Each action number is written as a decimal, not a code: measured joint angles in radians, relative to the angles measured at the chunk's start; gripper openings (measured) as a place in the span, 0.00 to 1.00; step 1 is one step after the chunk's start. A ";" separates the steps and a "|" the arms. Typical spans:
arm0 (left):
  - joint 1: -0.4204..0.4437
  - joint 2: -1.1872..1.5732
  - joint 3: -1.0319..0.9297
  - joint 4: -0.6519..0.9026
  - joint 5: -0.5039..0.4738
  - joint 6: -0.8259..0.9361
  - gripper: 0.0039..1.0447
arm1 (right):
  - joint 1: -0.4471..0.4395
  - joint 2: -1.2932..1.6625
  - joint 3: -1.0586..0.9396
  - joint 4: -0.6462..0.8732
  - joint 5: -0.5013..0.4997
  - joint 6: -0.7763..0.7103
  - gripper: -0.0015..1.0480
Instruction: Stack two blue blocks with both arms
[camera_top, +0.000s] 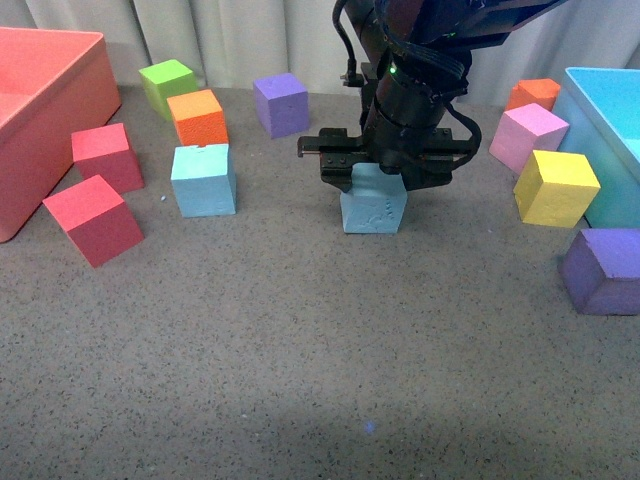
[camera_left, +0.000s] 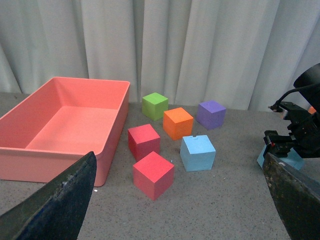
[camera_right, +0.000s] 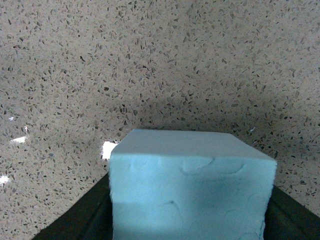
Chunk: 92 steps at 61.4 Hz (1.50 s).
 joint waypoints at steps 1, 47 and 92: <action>0.000 0.000 0.000 0.000 0.000 0.000 0.94 | 0.000 0.000 0.000 0.000 0.000 0.000 0.66; 0.000 0.000 0.000 0.000 0.000 0.000 0.94 | -0.002 -0.234 -0.203 0.198 0.064 -0.053 0.89; 0.000 0.000 0.000 0.000 0.000 0.000 0.94 | -0.245 -0.969 -1.501 1.647 0.107 -0.311 0.01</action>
